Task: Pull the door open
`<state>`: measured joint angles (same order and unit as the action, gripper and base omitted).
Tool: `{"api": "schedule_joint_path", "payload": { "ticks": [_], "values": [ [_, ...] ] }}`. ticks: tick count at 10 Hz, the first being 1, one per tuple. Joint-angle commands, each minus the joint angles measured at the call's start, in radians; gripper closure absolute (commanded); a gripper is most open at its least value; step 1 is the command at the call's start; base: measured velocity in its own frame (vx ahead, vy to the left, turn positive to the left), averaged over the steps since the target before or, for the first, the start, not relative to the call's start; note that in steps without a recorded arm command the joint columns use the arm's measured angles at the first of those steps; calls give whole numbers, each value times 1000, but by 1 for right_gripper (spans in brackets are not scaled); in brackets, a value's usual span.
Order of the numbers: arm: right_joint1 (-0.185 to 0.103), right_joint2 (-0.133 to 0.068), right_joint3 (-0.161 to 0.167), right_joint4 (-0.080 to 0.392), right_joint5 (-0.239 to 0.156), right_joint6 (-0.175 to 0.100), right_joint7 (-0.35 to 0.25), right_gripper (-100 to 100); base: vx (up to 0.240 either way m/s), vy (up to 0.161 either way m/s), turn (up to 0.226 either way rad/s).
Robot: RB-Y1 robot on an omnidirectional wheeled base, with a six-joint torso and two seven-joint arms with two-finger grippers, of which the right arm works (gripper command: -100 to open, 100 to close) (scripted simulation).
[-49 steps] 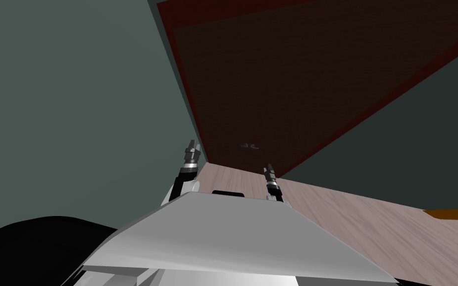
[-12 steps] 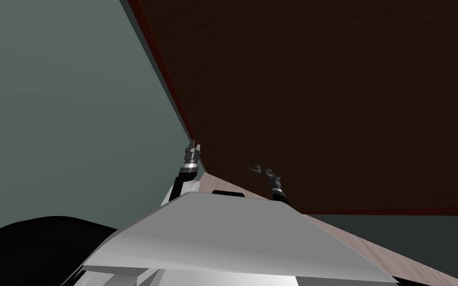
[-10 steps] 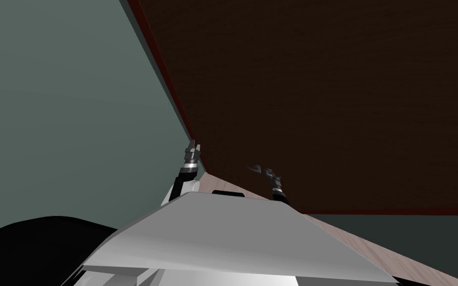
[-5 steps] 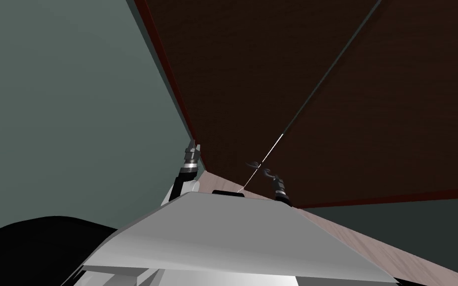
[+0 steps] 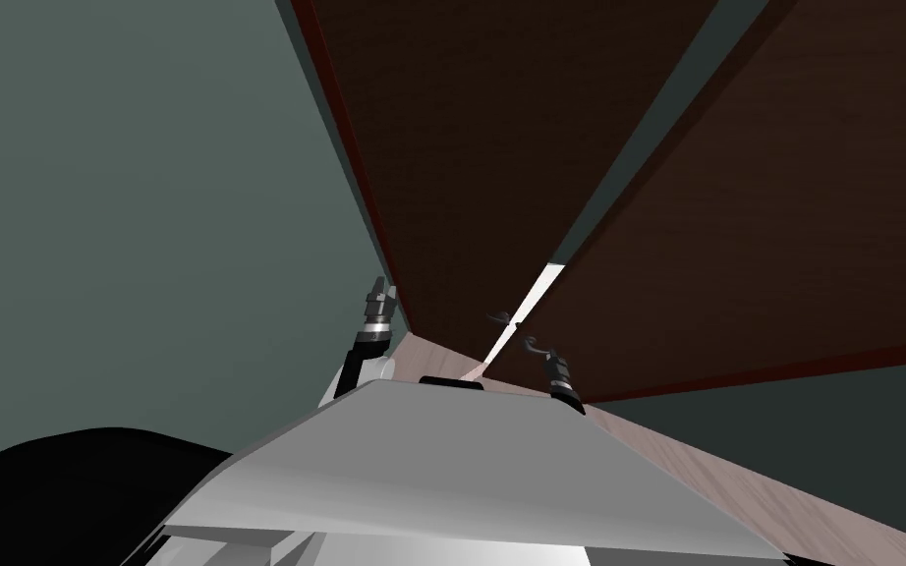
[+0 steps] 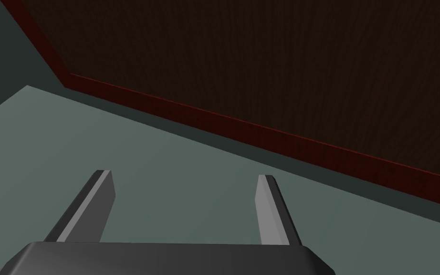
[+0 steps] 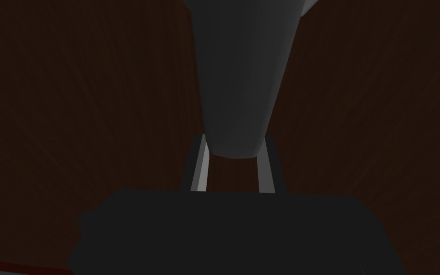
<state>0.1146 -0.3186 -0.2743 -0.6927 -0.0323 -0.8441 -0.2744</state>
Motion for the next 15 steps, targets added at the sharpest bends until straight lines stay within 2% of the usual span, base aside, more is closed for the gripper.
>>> {"api": "schedule_joint_path", "payload": {
  "ticks": [1,3,7,10,11,13,14,15],
  "values": [
    [-8,-15,4,30,-18,-5,4,100,-196,18,82],
    [-31,-20,36,50,-41,-13,13,100,-174,-1,123],
    [-78,-16,97,77,-71,-27,27,100,-153,-63,150],
    [-78,-16,97,77,-71,-27,27,100,-31,-17,6],
    [-94,-14,118,84,-80,-31,31,100,-41,-29,72],
    [-94,-14,118,84,-80,-31,31,100,-46,-31,63],
    [-109,-10,137,90,-87,-36,35,100,-46,-32,99],
    [-109,-10,137,90,-87,-36,35,100,-59,-40,67]
  ]
}}
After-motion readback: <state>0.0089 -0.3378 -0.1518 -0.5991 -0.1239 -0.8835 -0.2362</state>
